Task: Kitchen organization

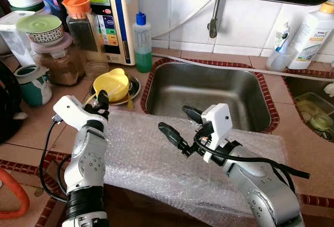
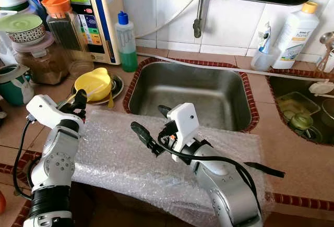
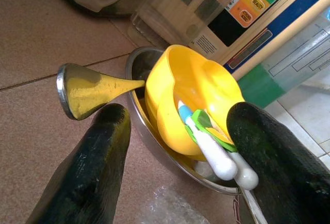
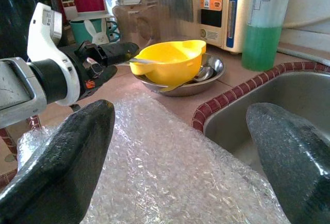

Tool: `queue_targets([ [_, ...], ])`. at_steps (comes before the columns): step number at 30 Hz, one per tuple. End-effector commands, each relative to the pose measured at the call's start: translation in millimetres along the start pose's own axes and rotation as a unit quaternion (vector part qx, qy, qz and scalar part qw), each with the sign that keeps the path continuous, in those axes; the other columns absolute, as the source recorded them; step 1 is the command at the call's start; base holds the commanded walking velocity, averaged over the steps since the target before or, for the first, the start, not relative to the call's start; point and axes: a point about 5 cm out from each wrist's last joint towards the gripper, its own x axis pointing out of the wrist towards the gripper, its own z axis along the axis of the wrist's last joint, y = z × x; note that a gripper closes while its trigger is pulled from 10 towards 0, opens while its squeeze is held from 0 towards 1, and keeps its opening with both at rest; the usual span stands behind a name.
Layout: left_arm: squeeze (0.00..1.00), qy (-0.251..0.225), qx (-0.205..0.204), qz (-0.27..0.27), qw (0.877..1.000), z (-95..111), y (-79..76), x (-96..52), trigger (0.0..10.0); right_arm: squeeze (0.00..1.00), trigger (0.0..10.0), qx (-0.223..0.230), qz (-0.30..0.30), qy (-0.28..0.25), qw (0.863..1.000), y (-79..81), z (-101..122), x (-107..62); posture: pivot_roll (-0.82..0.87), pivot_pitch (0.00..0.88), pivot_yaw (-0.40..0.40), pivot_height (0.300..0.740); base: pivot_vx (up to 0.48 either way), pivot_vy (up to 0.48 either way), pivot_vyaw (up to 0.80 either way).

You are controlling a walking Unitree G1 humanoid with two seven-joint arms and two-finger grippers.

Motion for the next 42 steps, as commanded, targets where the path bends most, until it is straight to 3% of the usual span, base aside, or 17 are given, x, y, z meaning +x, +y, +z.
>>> queue_targets([
  [1,0.0,0.005,0.008,0.001,1.0,-0.6,-0.7,0.8,10.0,0.0,10.0,-0.01,0.001,-0.012,1.0,1.1,7.3,-0.1,0.01,0.0,0.038,0.74,0.0,0.0,0.0],
  [39,0.0,0.005,0.008,0.001,1.0,-0.6,-0.7,0.8,10.0,0.0,10.0,-0.01,0.001,-0.012,1.0,1.1,7.3,-0.1,0.01,0.0,0.038,0.74,0.0,0.0,0.0],
  [40,0.0,0.006,0.008,0.001,1.0,-0.6,-0.7,0.9,10.0,0.0,10.0,-0.012,0.0,-0.011,1.0,0.9,7.2,-0.4,0.0,0.0,0.0,0.74,0.0,0.0,0.0],
  [41,0.0,0.013,0.029,-0.001,1.0,2.5,1.5,1.7,10.0,0.0,10.0,-0.001,-0.004,-0.01,1.0,3.6,4.1,4.4,0.04,0.0,0.08,0.74,0.0,0.0,0.0],
  [42,0.0,0.015,0.034,-0.001,0.999,3.5,2.0,1.9,10.0,0.0,10.0,0.003,-0.005,-0.011,1.0,4.5,3.2,5.8,0.04,0.0,0.08,0.74,0.0,0.0,0.0],
])
